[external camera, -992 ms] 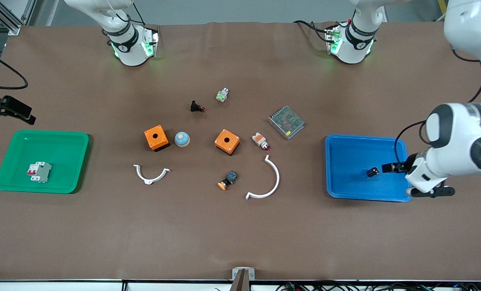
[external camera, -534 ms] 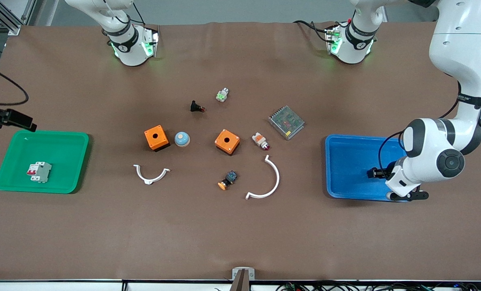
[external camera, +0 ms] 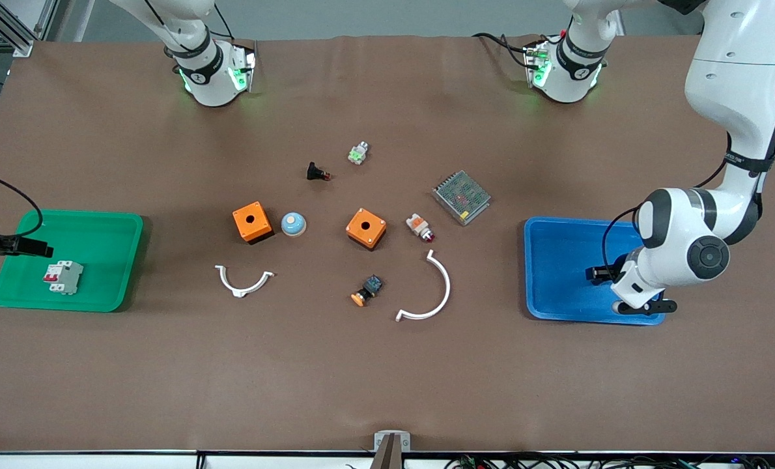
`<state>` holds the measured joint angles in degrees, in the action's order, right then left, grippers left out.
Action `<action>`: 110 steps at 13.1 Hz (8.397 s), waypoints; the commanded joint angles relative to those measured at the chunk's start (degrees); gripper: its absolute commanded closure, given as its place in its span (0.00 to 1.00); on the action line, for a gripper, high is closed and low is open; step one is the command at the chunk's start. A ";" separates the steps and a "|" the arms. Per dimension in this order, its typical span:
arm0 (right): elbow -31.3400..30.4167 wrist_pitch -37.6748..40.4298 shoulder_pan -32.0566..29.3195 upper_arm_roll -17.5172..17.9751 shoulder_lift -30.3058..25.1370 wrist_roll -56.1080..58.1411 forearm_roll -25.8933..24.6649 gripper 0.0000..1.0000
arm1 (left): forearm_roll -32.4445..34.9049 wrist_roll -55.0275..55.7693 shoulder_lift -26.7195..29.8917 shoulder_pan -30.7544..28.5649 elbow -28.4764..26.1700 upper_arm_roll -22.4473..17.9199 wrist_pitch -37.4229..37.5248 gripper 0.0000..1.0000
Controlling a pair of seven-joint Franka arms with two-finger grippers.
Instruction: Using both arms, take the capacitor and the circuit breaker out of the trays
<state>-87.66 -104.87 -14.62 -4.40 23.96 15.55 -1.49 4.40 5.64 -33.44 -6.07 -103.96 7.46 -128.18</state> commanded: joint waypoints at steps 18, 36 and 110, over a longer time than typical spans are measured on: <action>-0.75 -19.59 -8.49 0.97 16.29 11.08 -0.10 0.05 | 0.08 8.40 11.47 1.32 6.14 7.64 12.77 1.00; -0.32 -9.32 -4.55 1.15 10.95 12.22 -0.62 0.74 | 0.43 56.13 -12.69 31.28 26.36 7.58 1.55 1.00; 1.00 15.57 16.29 0.89 -24.31 -18.89 2.36 0.00 | -2.82 1.39 35.11 -1.67 16.07 6.51 42.75 0.00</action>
<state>-87.99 -90.08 2.38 -4.10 -0.97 -3.28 1.47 1.78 8.09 1.21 -7.36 -87.98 13.69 -85.28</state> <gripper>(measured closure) 0.000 0.000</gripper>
